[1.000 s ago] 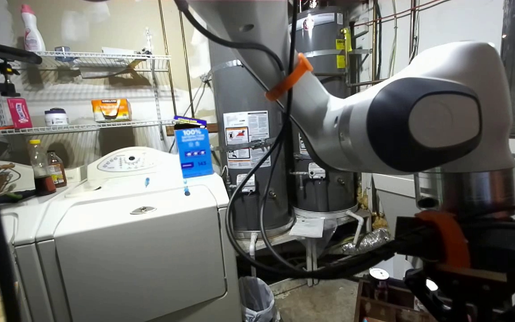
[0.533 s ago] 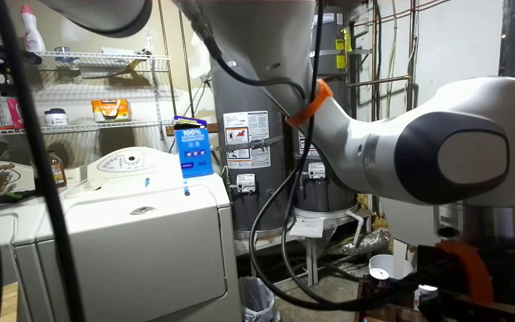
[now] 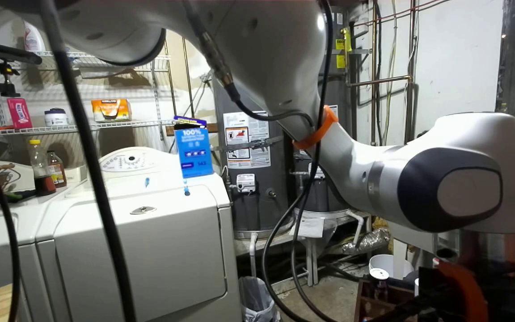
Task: Put the pink item on the stood
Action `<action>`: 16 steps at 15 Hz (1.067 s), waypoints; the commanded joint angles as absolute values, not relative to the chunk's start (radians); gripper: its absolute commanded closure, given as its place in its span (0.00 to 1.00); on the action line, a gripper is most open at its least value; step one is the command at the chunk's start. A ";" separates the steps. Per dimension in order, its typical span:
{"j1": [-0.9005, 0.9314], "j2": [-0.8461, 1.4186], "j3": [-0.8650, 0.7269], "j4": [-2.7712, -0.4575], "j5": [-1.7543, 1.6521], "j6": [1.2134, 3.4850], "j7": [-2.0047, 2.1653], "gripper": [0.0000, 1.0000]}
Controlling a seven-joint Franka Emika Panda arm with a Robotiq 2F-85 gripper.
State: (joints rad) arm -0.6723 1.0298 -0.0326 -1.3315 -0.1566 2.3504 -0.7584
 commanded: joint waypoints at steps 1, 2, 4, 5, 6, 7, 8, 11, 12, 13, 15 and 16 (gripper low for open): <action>-0.673 1.103 -0.033 -1.223 -0.132 2.335 -0.827 0.99; -0.675 1.115 -0.028 -1.207 -0.128 2.333 -0.842 0.99; -0.677 1.140 -0.024 -1.176 -0.125 2.328 -0.867 0.99; -0.682 1.151 -0.012 -1.159 -0.116 2.317 -0.885 0.99; -0.683 1.162 -0.010 -1.148 -0.113 2.314 -0.896 0.99; -0.685 1.172 -0.006 -1.136 -0.106 2.307 -0.907 0.99; -0.685 1.184 -0.004 -1.124 -0.102 2.303 -0.916 0.99; -0.681 1.218 -0.010 -1.083 -0.096 2.289 -0.926 0.99; -0.680 1.228 -0.014 -1.069 -0.097 2.279 -0.925 0.99; -0.680 1.236 -0.018 -1.055 -0.097 2.264 -0.924 0.74; -0.681 1.252 -0.023 -1.029 -0.098 2.237 -0.922 0.64; -0.681 1.260 -0.025 -1.017 -0.097 2.227 -0.919 0.57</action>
